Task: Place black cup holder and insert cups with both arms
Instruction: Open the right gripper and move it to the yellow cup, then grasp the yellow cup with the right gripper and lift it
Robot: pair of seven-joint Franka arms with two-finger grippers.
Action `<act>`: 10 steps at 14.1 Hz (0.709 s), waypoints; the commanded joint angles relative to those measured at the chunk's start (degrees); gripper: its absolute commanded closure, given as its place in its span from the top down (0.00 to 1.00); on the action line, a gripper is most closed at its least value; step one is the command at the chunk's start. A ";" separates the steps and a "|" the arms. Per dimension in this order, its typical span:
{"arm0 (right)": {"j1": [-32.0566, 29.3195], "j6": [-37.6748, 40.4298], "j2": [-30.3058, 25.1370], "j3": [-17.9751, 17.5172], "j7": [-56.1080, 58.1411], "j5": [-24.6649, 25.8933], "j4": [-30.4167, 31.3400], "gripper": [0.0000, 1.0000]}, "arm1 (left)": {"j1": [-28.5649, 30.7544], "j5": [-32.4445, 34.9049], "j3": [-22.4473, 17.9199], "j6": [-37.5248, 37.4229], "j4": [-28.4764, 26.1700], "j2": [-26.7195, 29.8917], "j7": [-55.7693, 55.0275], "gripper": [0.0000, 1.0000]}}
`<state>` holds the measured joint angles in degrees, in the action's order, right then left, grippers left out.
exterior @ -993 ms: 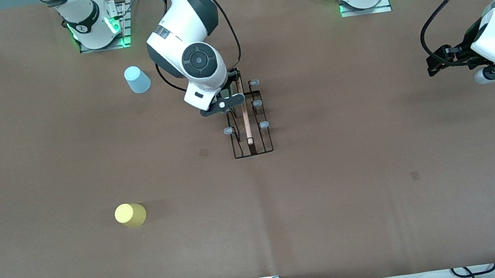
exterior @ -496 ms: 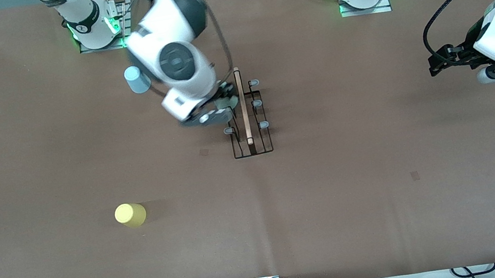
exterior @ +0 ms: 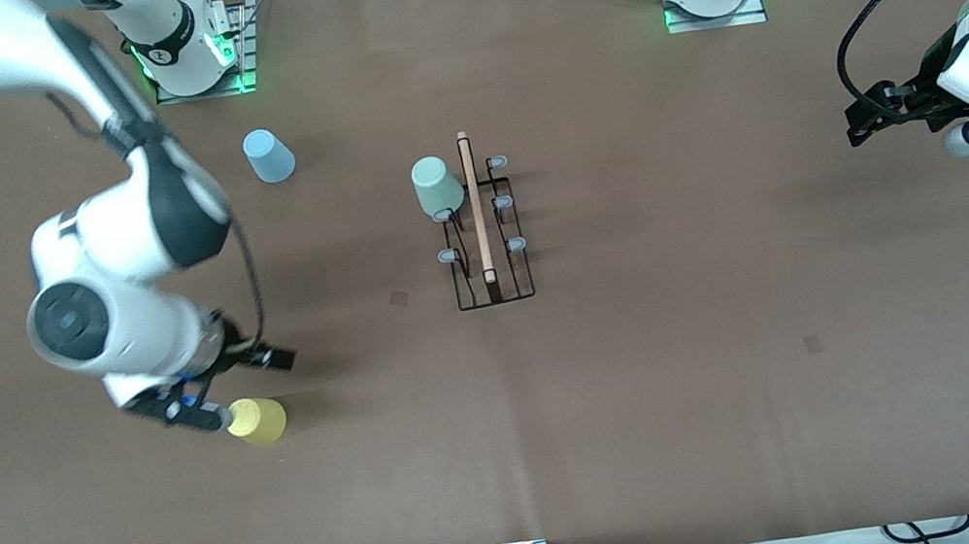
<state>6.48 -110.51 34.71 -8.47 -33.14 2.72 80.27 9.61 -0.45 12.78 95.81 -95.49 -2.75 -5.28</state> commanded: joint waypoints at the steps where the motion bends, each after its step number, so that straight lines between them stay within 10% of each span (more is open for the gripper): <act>1: -1.55 -2.93 4.57 0.03 5.70 3.86 -3.01 1.00 | 0.67 1.15 0.76 -0.89 0.75 0.38 0.62 1.00; 10: -3.58 -16.84 11.70 -0.14 13.27 4.31 -3.10 1.00 | 0.67 1.15 0.76 -1.95 0.84 0.38 0.53 1.00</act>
<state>3.18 -126.94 45.32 -8.12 -21.08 6.07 78.87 9.66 -0.45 12.83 95.22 -95.43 -2.74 -5.28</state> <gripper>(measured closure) 0.000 0.000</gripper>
